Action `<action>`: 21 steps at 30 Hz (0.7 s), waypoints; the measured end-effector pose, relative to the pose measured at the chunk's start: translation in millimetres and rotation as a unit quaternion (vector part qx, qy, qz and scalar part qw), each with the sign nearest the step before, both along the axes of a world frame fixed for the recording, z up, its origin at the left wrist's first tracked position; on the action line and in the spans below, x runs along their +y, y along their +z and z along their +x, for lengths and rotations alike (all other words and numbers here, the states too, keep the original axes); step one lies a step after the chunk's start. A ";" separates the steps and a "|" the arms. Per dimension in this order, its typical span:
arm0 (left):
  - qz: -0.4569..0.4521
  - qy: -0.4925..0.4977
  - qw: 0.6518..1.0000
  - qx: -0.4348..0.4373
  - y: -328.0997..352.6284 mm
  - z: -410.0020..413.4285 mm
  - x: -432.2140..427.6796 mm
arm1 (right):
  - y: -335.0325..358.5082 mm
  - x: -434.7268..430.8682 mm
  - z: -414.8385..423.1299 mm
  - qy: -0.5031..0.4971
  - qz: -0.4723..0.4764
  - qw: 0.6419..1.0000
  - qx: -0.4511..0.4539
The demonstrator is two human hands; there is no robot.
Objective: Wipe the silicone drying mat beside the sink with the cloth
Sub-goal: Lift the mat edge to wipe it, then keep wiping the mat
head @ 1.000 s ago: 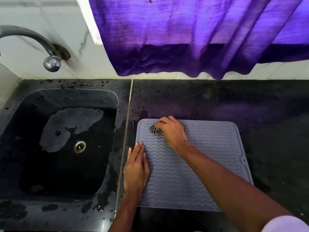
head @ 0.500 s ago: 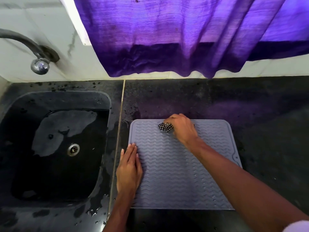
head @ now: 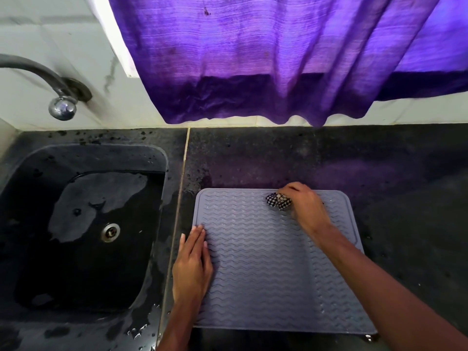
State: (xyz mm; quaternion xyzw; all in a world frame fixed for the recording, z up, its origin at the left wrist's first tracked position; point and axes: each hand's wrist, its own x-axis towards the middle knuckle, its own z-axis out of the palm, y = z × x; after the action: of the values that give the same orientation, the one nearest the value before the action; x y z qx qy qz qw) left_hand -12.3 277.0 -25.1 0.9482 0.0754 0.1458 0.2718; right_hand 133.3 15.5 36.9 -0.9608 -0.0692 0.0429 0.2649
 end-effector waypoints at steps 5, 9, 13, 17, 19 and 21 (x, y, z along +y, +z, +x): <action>-0.006 0.001 1.000 0.011 -0.1 0.4 0.0 | 14.1 -29.0 -1.6 -0.019 -0.016 0.998 -0.052; -0.002 0.003 1.000 0.008 0.2 0.1 0.0 | -0.4 -52.4 -8.2 -0.005 -0.099 0.991 -0.090; -0.009 0.007 1.000 -0.003 0.7 0.3 -0.9 | -11.0 -55.4 -5.5 -0.004 -0.082 0.994 -0.068; -0.010 0.007 1.000 -0.004 2.8 0.3 -2.1 | 8.0 -65.8 7.4 -0.010 -0.060 0.997 -0.042; -0.007 0.006 1.000 -0.005 3.8 0.4 -2.4 | 12.2 -77.1 7.0 -0.043 -0.054 0.996 -0.049; -0.002 0.006 1.000 -0.004 4.4 0.3 -2.3 | 8.7 -87.6 0.9 -0.059 -0.061 0.995 -0.049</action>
State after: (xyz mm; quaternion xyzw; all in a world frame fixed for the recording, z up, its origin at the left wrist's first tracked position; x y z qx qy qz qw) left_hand -12.0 274.7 -20.7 0.9467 0.0801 0.1512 0.2729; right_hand 134.1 -72.0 45.5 -0.9786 -0.0223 -0.0157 0.2040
